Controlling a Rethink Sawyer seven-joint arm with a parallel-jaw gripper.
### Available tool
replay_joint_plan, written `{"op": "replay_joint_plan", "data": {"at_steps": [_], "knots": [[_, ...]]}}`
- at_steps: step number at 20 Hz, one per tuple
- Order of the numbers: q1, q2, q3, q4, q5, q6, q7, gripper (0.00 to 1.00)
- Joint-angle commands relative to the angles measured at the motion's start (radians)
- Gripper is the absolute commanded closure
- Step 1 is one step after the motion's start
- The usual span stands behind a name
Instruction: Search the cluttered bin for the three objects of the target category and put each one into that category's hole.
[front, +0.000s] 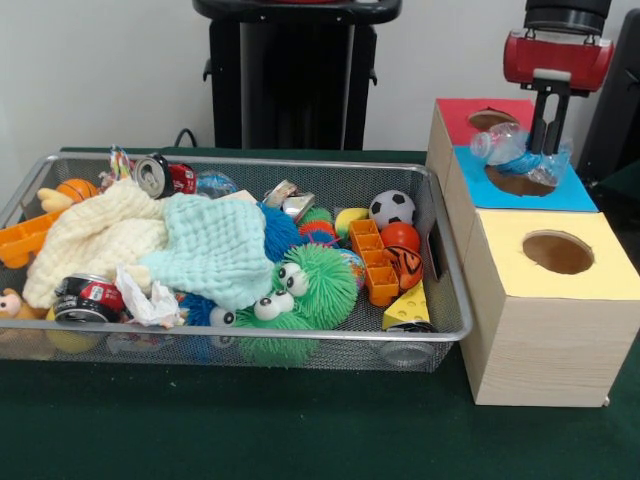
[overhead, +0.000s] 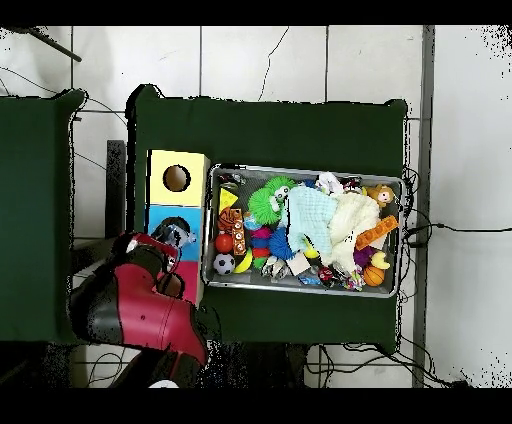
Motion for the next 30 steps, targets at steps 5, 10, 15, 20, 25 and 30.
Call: {"op": "replay_joint_plan", "data": {"at_steps": [5,10,15,20,25,30], "knots": [[0.026,-0.020,0.006,0.046,0.022,0.237,0.195,1.00],[0.030,-0.028,-0.007,0.034,0.017,0.267,0.194,1.00],[0.032,-0.030,-0.015,0.023,0.014,0.285,0.196,1.00],[0.035,-0.036,-0.022,0.017,0.012,0.303,0.198,1.00],[0.036,-0.054,-0.038,0.006,0.003,0.347,0.193,1.00],[0.047,-0.065,-0.053,-0.002,-0.002,0.381,0.198,1.00]]}}
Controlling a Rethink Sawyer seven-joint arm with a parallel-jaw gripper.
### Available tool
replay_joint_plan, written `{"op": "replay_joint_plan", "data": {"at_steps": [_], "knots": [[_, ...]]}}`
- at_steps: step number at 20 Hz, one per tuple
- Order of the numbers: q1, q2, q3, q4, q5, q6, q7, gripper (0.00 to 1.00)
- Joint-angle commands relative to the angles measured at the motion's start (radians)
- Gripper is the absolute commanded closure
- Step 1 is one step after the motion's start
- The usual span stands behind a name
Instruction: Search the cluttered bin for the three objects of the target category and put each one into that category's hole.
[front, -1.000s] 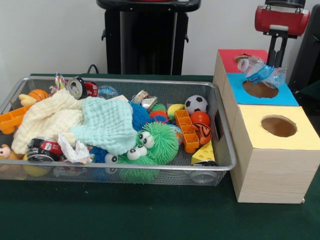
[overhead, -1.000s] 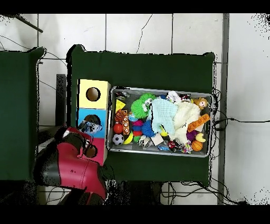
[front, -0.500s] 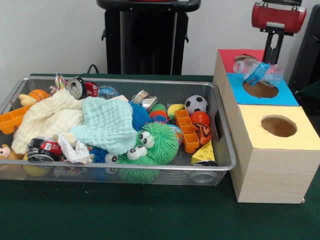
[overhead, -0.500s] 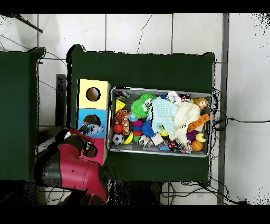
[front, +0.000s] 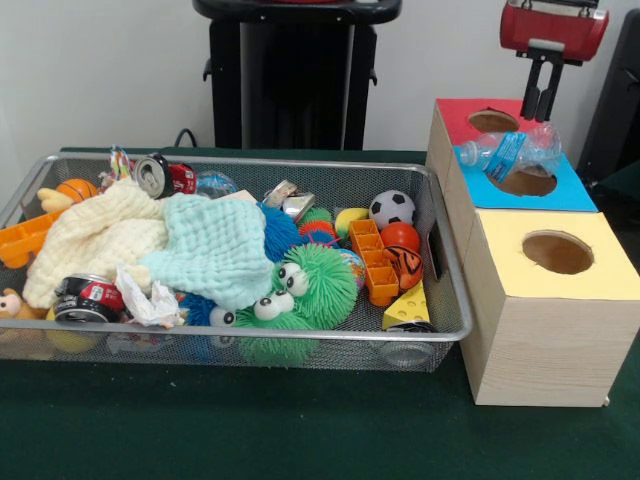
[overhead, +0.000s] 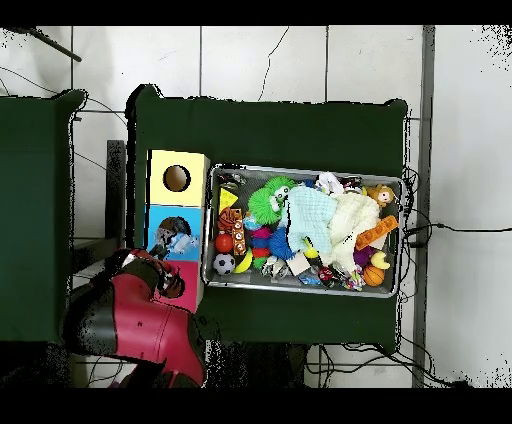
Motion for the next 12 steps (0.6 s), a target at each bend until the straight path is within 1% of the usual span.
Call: {"op": "replay_joint_plan", "data": {"at_steps": [1,4,9,12], "knots": [[0.007,-0.010,0.012,-0.002,0.000,0.146,0.198,1.00],[-0.004,-0.005,0.023,0.001,0.001,0.135,0.193,1.00],[-0.003,-0.017,0.016,0.002,-0.003,0.149,0.189,1.00],[-0.010,-0.022,0.025,0.012,-0.004,0.137,0.184,1.00]]}}
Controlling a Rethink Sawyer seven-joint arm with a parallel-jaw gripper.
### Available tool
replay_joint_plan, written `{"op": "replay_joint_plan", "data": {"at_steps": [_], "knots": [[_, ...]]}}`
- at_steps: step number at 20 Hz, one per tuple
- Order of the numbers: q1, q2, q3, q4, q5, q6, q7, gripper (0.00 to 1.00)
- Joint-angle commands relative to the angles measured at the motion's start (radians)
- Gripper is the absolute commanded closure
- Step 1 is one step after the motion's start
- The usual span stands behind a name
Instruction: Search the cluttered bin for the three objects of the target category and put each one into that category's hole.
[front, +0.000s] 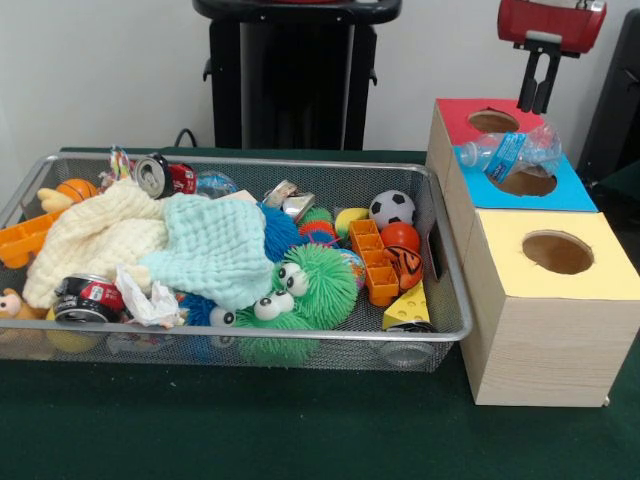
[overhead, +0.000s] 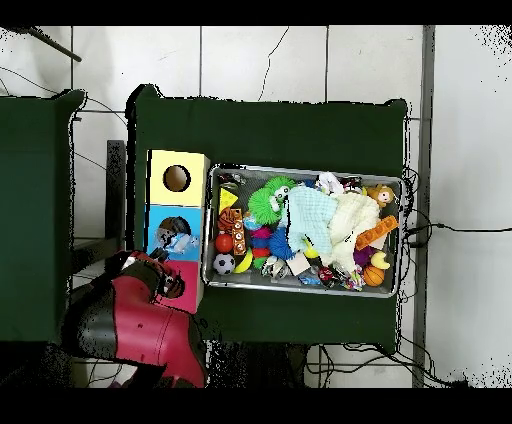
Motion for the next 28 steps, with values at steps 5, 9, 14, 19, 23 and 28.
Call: {"op": "replay_joint_plan", "data": {"at_steps": [5,9,14,19,23,28], "knots": [[-0.040,-0.008,0.070,0.041,-0.007,0.050,0.173,1.00],[-0.053,-0.002,0.086,0.055,-0.009,0.017,0.172,1.00],[-0.070,0.007,0.112,0.068,-0.014,-0.027,0.172,1.00],[-0.076,0.017,0.124,0.079,-0.022,-0.062,0.178,1.00],[-0.077,0.027,0.126,0.077,-0.023,-0.077,0.183,1.00],[-0.083,0.033,0.136,0.081,-0.024,-0.099,0.187,1.00]]}}
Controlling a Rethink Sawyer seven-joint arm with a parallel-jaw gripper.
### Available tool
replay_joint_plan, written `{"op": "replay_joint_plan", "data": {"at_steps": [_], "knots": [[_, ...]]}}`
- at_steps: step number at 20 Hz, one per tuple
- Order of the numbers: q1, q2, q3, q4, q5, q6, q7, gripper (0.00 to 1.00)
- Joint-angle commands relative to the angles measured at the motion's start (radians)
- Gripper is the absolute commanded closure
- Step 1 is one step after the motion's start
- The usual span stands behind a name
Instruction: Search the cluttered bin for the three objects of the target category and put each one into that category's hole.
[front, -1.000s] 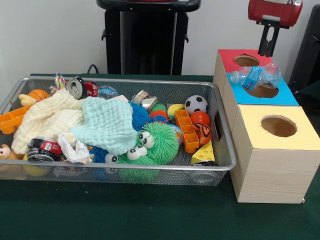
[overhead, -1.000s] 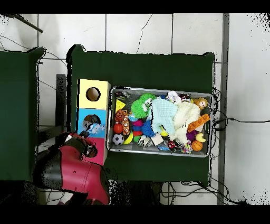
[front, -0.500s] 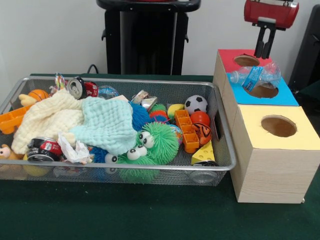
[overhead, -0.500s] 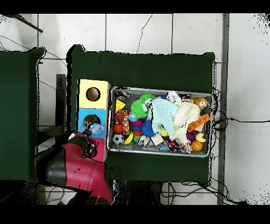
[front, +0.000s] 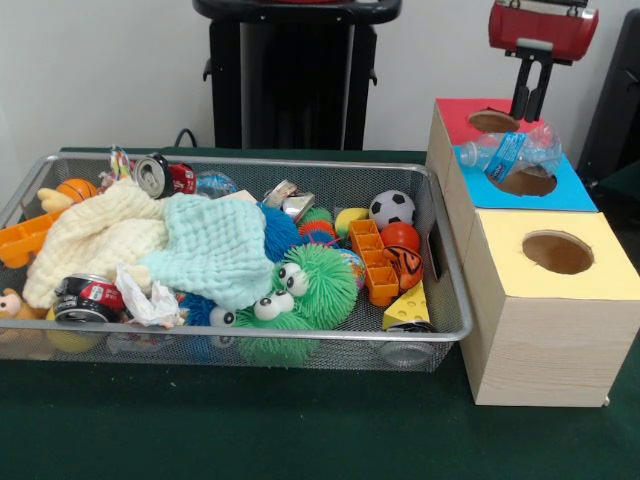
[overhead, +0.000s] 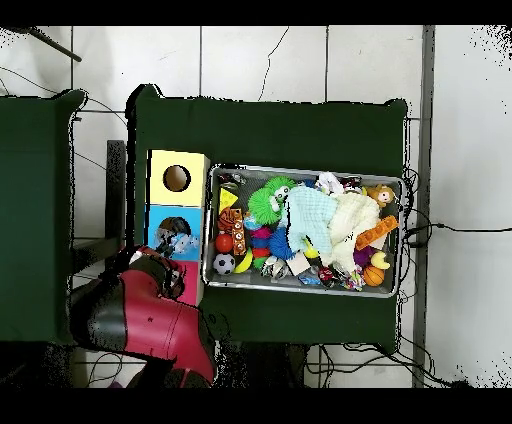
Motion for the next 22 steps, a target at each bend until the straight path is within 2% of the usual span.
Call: {"op": "replay_joint_plan", "data": {"at_steps": [1,22], "knots": [[-0.037,0.035,0.110,0.076,-0.023,-0.075,0.188,1.00],[-0.050,0.074,0.139,0.087,-0.024,-0.156,0.198,1.00]]}}
